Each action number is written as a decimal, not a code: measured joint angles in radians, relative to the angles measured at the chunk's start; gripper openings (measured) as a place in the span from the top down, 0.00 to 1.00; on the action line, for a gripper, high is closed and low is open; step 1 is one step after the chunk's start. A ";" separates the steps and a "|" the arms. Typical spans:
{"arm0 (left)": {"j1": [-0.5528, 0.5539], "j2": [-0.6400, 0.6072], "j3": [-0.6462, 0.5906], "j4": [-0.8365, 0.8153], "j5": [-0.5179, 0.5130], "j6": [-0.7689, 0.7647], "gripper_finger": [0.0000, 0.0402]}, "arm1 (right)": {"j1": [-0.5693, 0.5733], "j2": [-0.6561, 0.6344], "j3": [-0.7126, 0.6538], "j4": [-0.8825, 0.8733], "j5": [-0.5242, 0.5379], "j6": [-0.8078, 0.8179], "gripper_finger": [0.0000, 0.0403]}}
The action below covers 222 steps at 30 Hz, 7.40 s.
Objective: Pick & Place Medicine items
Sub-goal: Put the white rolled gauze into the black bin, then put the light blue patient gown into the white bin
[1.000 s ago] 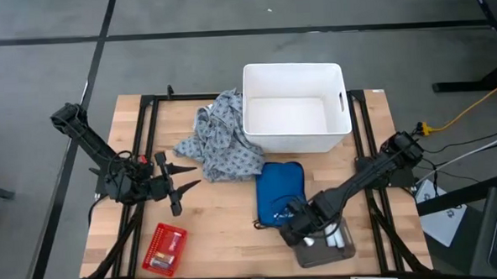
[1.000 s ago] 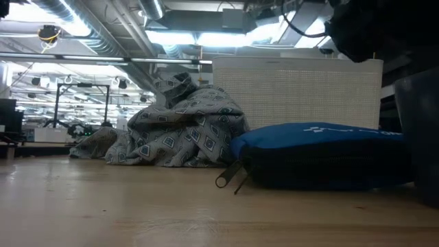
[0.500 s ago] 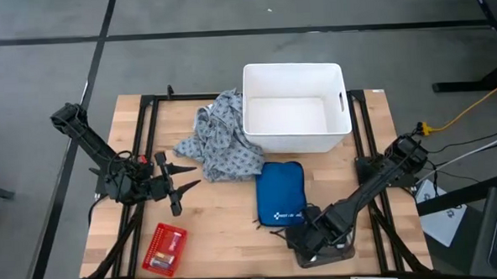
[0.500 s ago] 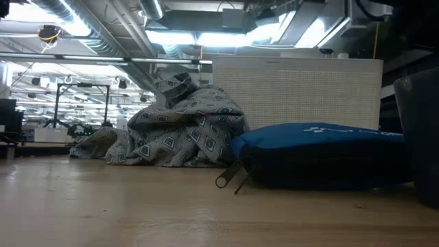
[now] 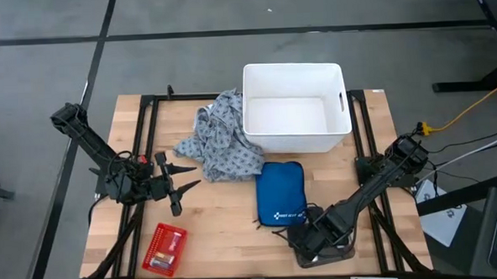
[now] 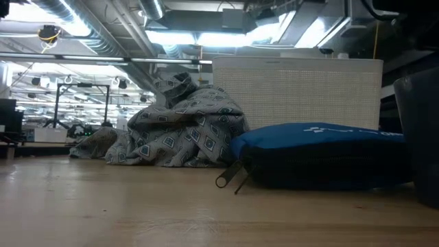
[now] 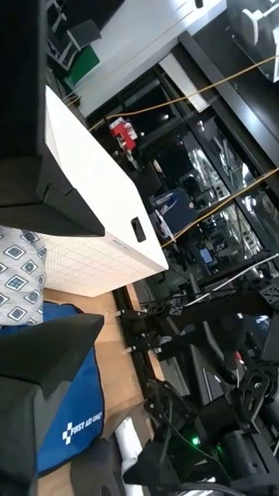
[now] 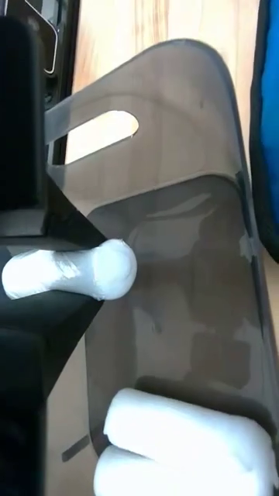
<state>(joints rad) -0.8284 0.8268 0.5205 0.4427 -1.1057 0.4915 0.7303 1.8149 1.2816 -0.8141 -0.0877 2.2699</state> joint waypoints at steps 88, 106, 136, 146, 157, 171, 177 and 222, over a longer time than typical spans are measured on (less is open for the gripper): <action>0.768 -0.084 -0.245 -0.535 0.455 -0.693 0.34 | -0.361 0.000 -0.002 0.427 0.962 -1.121 0.32; 0.994 -0.083 -0.384 -0.378 0.640 -0.724 0.34 | -0.458 0.144 -0.001 0.664 0.863 -1.197 0.32; 1.128 0.388 -0.383 0.068 0.893 -0.716 0.34 | -0.553 0.284 0.000 0.765 0.650 -1.091 0.32; 1.086 0.591 -0.374 0.373 1.028 -0.666 0.44 | -0.553 0.285 0.000 0.823 0.609 -1.127 0.53; 0.981 0.613 -0.291 0.373 1.079 -0.641 0.95 | -0.552 0.287 0.000 0.946 0.542 -1.238 0.96; 0.863 0.504 -0.278 0.370 1.072 -0.573 1.00 | -0.518 0.288 0.106 0.974 0.511 -1.385 0.99; 0.767 0.387 -0.278 0.361 1.069 -0.520 1.00 | -0.498 0.288 0.202 0.905 0.510 -1.442 0.99; 0.721 0.324 0.679 -0.525 1.136 0.003 1.00 | -0.490 0.248 1.055 0.181 0.721 -1.995 0.99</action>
<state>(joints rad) -0.1076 1.1509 1.1991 -0.0820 0.0299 0.4944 0.2401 2.0625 2.3366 -0.6331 0.6328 0.2750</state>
